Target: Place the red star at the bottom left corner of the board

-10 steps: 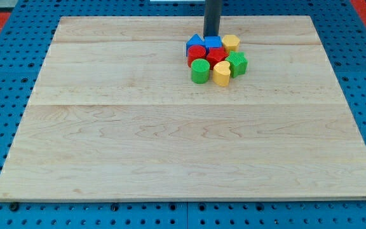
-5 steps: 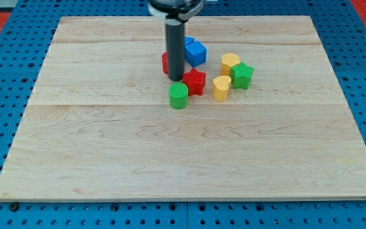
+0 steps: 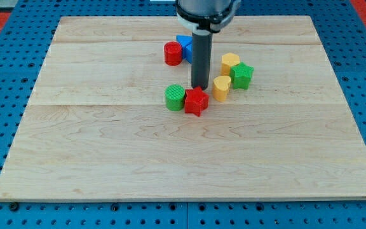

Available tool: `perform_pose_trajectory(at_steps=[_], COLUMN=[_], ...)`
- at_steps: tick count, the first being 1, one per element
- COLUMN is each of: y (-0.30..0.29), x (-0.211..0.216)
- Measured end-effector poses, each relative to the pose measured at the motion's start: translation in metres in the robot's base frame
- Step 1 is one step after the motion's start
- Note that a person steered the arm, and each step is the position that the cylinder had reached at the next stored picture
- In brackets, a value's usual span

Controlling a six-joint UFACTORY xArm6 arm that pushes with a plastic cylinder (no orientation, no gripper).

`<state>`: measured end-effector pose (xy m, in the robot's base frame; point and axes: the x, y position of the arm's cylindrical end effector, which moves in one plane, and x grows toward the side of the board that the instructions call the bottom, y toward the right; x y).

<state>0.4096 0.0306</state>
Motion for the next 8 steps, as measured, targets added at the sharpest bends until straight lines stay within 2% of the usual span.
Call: perform_pose_trajectory(at_steps=[1,3,5,6,7,8], y=[0.043,-0.011,-0.169,-0.227,-0.173,-0.037], x=[-0.001,0.044,0.075,0.098,0.096,0.088])
